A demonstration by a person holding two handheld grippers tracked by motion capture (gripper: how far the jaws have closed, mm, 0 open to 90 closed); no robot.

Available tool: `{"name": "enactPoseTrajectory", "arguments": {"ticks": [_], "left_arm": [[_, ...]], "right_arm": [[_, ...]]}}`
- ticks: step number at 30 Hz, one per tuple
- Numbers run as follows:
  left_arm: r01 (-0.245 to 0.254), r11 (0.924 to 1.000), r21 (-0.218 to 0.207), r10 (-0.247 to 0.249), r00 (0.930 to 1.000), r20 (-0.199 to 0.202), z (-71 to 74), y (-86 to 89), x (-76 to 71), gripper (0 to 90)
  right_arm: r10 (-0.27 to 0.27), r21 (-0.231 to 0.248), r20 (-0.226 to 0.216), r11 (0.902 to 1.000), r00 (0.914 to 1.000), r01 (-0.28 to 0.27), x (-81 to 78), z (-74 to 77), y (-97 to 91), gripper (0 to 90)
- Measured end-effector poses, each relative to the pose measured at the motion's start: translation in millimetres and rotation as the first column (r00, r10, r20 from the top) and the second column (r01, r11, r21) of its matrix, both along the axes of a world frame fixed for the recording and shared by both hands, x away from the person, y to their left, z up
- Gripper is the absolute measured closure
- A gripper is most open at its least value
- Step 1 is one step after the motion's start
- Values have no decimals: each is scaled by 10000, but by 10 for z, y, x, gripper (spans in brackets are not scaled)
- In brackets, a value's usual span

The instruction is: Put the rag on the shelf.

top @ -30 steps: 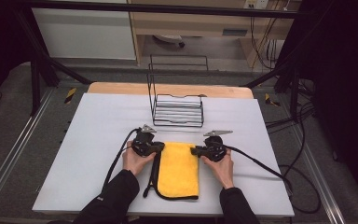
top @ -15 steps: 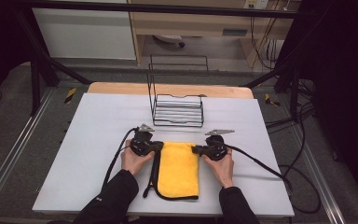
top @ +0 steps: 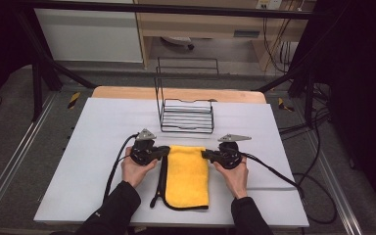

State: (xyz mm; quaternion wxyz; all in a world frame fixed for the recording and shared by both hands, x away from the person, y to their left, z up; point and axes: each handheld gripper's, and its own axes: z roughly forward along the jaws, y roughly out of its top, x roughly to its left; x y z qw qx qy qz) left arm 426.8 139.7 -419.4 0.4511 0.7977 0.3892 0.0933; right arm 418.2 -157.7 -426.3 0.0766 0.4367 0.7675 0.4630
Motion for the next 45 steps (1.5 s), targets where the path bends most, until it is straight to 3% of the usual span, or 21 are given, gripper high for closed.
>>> {"name": "enactPoseTrajectory", "arguments": {"ticks": [14,22,31,37,45], "left_arm": [[139,9999,11,-139,9983,563,191,-13,-136,803],[164,9998,-139,-149,9947,1020,332,26,-215,803],[164,9995,-283,-118,9877,1561,502,43,-313,803],[175,9980,-609,-60,9829,1841,628,54,-366,803],[163,9966,-802,33,9713,2379,774,57,-419,803]], "right_arm": [[18,176,592,9998,9982,-28,-125,159,-29,839],[67,234,1195,9997,9928,-96,-202,319,-8,839],[30,319,1859,9994,9826,-90,-297,501,10,839],[-26,364,2313,9993,9729,-60,-342,616,2,840],[-131,476,2917,9989,9564,-8,-389,778,-3,840]]}}
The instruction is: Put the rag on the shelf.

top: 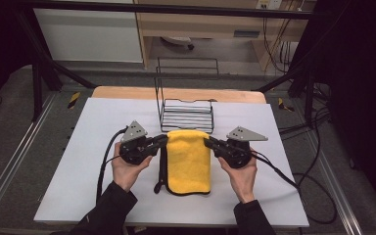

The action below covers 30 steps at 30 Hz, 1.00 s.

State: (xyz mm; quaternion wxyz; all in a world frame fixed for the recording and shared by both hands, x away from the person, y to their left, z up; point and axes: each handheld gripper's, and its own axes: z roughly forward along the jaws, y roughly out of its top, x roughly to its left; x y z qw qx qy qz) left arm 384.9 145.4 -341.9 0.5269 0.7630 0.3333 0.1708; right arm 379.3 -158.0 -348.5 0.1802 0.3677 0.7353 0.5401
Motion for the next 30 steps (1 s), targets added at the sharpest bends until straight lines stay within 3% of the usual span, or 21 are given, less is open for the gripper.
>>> {"name": "enactPoseTrajectory", "arguments": {"ticks": [10,21,30], "left_arm": [[-140,9994,-314,160,9977,656,177,-8,13,803],[-255,9966,-782,356,9909,1300,410,-33,58,803],[-338,9912,-1283,527,9878,1463,525,-17,146,804]], "right_arm": [[-218,128,759,9997,9969,209,-22,202,-13,842],[-534,490,1530,9977,9868,464,-17,421,-24,843],[-664,685,1937,9962,9788,540,41,557,-11,843]]}}
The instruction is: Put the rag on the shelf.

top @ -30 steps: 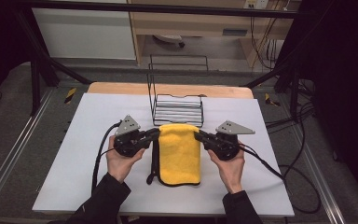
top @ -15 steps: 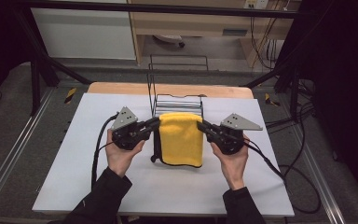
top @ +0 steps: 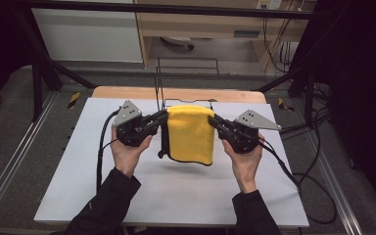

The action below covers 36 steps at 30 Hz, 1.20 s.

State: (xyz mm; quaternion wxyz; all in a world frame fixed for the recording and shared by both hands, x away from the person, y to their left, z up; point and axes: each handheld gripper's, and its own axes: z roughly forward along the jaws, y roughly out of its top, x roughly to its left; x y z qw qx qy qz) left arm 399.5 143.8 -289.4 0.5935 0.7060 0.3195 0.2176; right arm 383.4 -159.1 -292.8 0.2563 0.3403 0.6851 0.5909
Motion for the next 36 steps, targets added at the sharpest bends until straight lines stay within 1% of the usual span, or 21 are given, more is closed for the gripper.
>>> {"name": "enactPoseTrajectory", "arguments": {"ticks": [3,14,17,21,30,32,36], "left_arm": [[-35,10000,-79,35,10000,62,56,7,29,803],[-242,9990,-365,265,9976,634,255,-2,120,803],[-256,9985,-483,288,9972,683,300,0,150,803],[-271,9983,-523,310,9966,762,381,2,185,803],[-309,9966,-759,397,9923,1173,589,-12,243,803],[-320,9961,-825,422,9912,1252,635,-21,257,803],[-374,9957,-846,494,9884,1437,730,-35,291,803]], "right_arm": [[-20,17,91,10000,10000,20,24,48,7,843],[-178,183,562,9997,9983,168,107,258,25,843],[-242,219,704,9995,9972,227,131,314,27,843],[-299,268,886,9993,9956,276,167,394,35,843],[-451,359,1304,9985,9904,407,231,593,33,844],[-509,446,1369,9980,9893,451,243,642,29,844],[-597,538,1549,9972,9861,519,270,728,22,844]]}}
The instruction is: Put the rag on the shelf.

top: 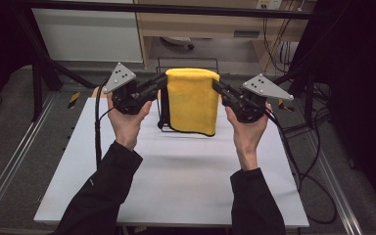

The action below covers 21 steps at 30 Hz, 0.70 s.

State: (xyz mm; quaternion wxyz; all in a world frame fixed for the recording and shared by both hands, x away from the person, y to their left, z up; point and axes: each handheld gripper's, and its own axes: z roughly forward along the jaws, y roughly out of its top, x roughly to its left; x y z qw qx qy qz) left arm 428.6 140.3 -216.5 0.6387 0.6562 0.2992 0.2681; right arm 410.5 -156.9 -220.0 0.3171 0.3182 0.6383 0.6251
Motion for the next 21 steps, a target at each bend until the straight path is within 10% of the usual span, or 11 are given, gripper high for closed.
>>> {"name": "enactPoseTrajectory", "arguments": {"ticks": [21], "left_arm": [[-215,9992,-345,231,9986,478,318,-17,187,803]], "right_arm": [[-238,166,549,9996,9982,229,205,322,26,845]]}}
